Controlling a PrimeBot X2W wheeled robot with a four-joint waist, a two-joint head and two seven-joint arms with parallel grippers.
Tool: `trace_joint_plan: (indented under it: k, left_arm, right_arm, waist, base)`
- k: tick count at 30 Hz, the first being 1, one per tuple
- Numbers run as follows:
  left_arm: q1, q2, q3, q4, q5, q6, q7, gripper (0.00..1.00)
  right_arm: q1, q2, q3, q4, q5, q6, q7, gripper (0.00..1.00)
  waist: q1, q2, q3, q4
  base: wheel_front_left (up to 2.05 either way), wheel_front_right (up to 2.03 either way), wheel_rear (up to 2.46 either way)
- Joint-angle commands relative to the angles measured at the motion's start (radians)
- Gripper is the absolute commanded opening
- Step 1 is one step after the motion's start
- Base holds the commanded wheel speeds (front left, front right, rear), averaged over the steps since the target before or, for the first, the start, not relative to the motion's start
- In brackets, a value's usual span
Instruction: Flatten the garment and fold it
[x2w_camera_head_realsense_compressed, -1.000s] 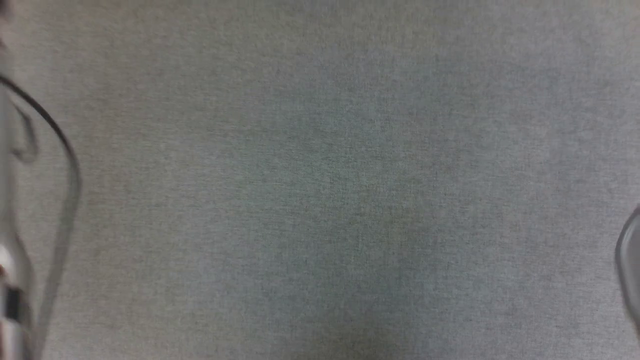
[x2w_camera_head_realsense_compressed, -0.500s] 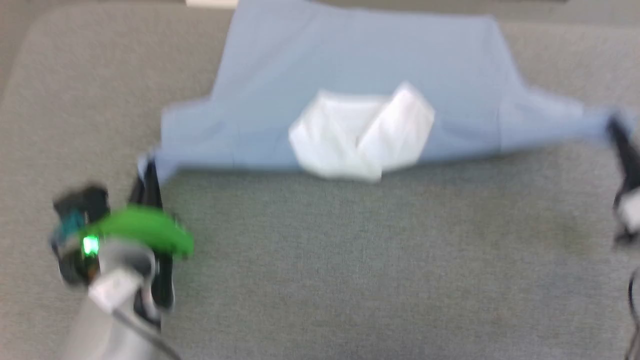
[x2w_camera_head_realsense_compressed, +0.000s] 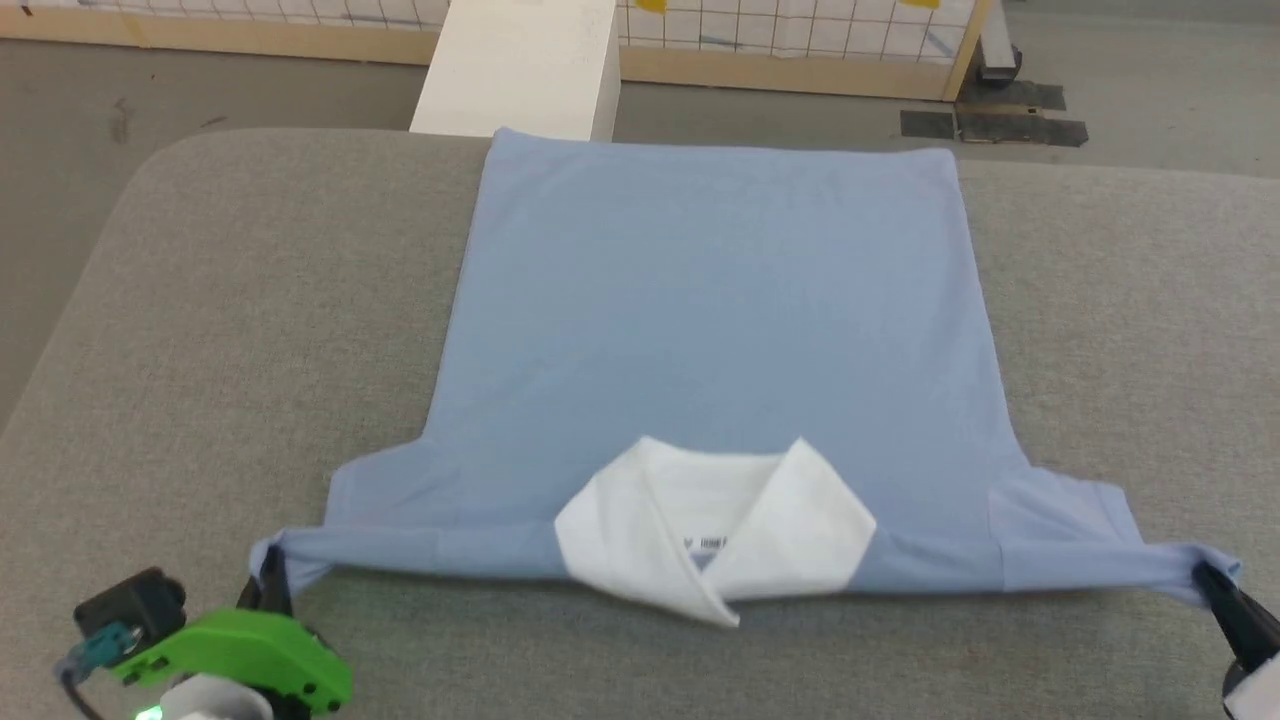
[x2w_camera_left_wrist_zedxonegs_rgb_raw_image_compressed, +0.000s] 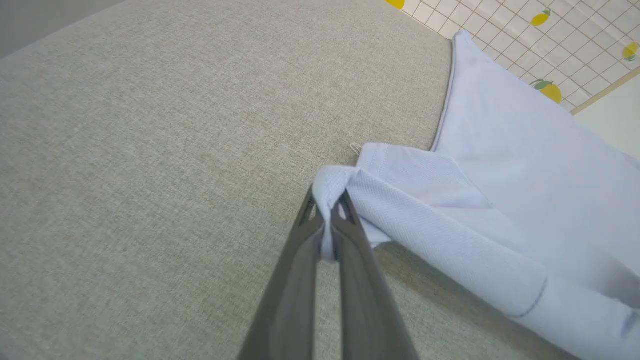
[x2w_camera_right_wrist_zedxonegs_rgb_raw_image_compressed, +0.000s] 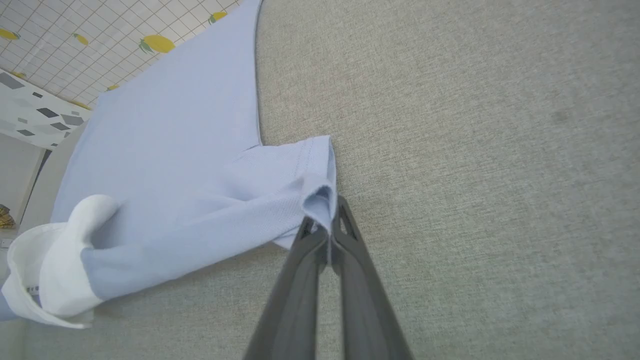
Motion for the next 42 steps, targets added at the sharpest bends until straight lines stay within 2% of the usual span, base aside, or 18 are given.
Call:
trace_joint_plan:
  k: [1,4,9,14,18,19,21,26,33,38,42]
  left_arm:
    - [0.031,0.021,0.015,-0.017,0.001,0.022,0.008,0.0]
    - [0.062,0.047,-0.003,-0.055,0.029,0.046,0.041,0.0]
    - [0.047,0.087,-0.086,-0.053,0.101,0.061,0.114,0.0]
    - [0.013,0.08,-0.13,-0.01,0.112,0.058,0.157,0.0]
    - [0.005,0.073,-0.14,0.012,0.107,0.048,0.159,0.0]
    - [0.005,0.072,-0.14,0.015,0.105,0.046,0.156,0.0]
    - [0.007,0.07,-0.136,0.017,0.1,0.043,0.146,0.0]
    - [0.018,0.063,-0.109,0.004,0.079,0.042,0.112,0.0]
    - [0.045,0.061,-0.084,-0.046,0.063,0.05,0.087,0.0]
    - [0.051,0.06,-0.085,-0.093,0.055,0.044,0.086,0.0]
    - [0.025,0.062,-0.104,-0.129,0.063,0.04,0.101,0.0]
  right_arm:
    - [0.019,-0.007,-0.018,-0.023,-0.014,-0.002,0.017,0.0]
    - [0.039,-0.023,-0.014,-0.07,-0.055,-0.002,0.069,0.0]
    - [0.031,-0.082,0.094,-0.096,-0.172,-0.002,0.183,0.0]
    - [-0.003,-0.129,0.236,-0.039,-0.279,-0.002,0.26,0.0]
    - [-0.014,-0.124,0.292,0.04,-0.307,-0.002,0.299,0.0]
    - [-0.017,-0.122,0.298,0.051,-0.307,-0.002,0.299,0.25]
    - [-0.021,-0.121,0.308,0.06,-0.291,-0.002,0.294,1.0]
    - [-0.059,-0.095,0.251,-0.004,-0.203,-0.002,0.201,1.0]
    - [-0.195,0.005,0.099,-0.114,-0.067,-0.002,0.048,1.0]
    - [-0.354,0.034,0.053,-0.066,-0.136,-0.002,-0.046,1.0]
    - [-0.502,0.035,0.056,0.026,-0.199,-0.002,-0.07,1.0]
  waist:
    - [0.0001,0.0,-0.001,-0.003]
    - [0.0001,0.0,0.002,-0.006]
    - [0.0001,0.0,0.012,-0.009]
    - [0.0001,0.0,0.018,-0.011]
    - [0.0001,0.0,0.015,-0.011]
    - [0.0001,0.0,0.013,-0.012]
    - [0.0001,0.0,0.009,-0.015]
    - [0.0001,0.0,0.001,-0.025]
    - [0.0001,0.0,0.0,-0.041]
    - [0.0001,0.0,0.036,-0.036]
    - [0.0001,0.0,0.102,-0.012]
  base:
    - [0.0,0.0,0.0]
    - [0.0,0.0,0.0]
    - [0.0,0.0,0.0]
    - [0.0,0.0,0.0]
    - [0.0,0.0,0.0]
    - [0.0,0.0,0.0]
    - [0.0,0.0,0.0]
    - [0.0,0.0,0.0]
    - [0.0,0.0,0.0]
    - [0.0,0.0,0.0]
    - [0.0,0.0,0.0]
